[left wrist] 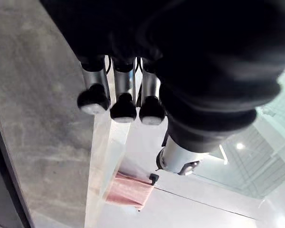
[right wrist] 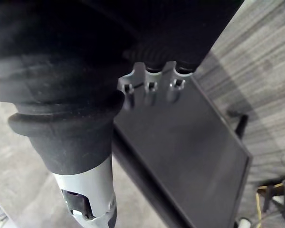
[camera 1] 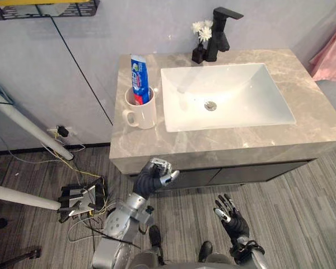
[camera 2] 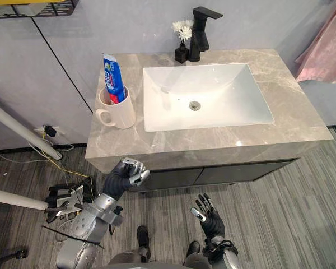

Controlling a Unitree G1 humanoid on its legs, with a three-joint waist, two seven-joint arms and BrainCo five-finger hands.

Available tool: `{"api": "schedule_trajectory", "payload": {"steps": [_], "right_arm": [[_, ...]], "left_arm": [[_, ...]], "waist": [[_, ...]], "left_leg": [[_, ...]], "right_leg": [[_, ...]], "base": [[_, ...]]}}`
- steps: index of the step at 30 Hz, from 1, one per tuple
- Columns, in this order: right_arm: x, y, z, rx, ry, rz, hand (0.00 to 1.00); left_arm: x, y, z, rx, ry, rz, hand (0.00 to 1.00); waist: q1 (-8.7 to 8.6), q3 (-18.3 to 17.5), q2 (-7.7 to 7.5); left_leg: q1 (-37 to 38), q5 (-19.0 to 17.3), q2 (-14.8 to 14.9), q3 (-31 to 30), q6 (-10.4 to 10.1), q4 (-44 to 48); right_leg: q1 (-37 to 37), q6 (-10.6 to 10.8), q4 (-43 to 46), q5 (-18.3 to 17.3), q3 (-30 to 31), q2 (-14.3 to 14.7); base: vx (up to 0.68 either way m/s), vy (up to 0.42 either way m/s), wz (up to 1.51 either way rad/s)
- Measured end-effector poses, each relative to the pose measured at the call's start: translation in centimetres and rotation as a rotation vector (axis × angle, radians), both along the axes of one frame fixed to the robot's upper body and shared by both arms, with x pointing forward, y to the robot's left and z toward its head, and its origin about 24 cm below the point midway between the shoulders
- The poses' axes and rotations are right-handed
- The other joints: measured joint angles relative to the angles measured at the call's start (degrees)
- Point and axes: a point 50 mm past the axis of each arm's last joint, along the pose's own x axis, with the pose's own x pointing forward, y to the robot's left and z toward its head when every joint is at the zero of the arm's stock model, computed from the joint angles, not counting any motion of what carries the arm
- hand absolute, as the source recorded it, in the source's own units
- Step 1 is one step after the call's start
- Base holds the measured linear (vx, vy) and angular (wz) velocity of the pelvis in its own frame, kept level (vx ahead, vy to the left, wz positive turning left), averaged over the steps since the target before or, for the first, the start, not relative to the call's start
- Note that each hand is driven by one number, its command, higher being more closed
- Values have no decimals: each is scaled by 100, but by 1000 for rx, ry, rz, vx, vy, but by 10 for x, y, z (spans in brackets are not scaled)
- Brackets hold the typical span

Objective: Organize washtable

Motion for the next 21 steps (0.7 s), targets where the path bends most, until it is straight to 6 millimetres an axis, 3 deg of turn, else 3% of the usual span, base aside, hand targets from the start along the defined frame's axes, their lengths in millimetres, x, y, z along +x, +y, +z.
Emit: {"api": "schedule_trajectory", "payload": {"steps": [15,21], "right_arm": [[1,4,0,-10,0,11,0],[2,3,2,-18,-10,13,0]], "left_arm": [[19,20,41,134,-204,110,100],[23,26,49,156,-237,142,100]], "waist": [[-20,101,47],[-106,136,98]], "left_leg": [[-45,-30,-13,54,36,-1],[-75,-31,-9,72,37,-1]], "right_leg": [[-84,-1,8,-1,60,-19],[-132,-1,16,0,86,-19]], "base": [[1,5,-2],[2,5,-2]]}}
